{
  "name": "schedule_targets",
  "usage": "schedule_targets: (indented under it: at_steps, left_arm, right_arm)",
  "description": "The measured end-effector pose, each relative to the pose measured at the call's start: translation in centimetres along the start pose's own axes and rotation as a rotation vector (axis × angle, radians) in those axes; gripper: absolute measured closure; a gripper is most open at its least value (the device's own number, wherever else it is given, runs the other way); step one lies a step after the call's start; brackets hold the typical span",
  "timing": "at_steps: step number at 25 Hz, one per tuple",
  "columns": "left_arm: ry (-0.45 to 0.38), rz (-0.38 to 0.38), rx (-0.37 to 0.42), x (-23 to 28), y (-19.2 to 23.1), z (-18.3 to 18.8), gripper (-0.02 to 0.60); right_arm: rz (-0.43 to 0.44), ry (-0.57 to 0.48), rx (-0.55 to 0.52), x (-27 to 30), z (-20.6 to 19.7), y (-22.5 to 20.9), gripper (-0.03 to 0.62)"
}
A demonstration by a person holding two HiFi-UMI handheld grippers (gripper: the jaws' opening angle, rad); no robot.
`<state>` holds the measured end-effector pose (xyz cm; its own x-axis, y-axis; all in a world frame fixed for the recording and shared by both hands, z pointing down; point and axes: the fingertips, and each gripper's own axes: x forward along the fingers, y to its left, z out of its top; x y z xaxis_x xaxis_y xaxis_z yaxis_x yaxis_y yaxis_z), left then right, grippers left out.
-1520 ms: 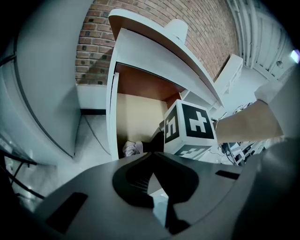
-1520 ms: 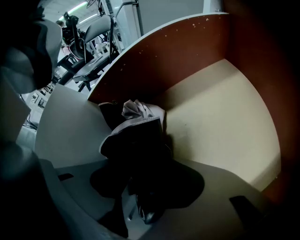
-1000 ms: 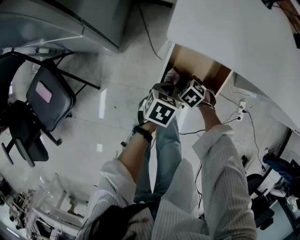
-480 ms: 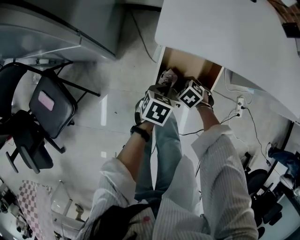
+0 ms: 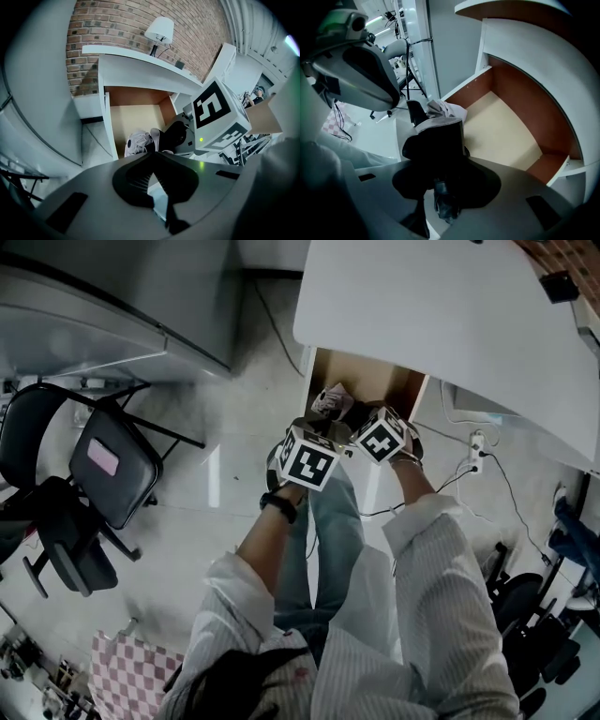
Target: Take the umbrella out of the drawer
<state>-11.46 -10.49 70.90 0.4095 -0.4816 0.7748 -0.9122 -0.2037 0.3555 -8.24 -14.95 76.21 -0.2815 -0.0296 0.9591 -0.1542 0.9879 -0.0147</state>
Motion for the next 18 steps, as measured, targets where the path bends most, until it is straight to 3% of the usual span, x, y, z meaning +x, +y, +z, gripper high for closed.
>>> schedule_targets:
  at_steps: [18]
  left_arm:
    - [-0.056, 0.028, 0.049, -6.6, -4.5, 6.0, 0.572]
  right_arm:
    - [-0.007, -0.146, 0.108, -10.9, 2.3, 0.4, 0.408]
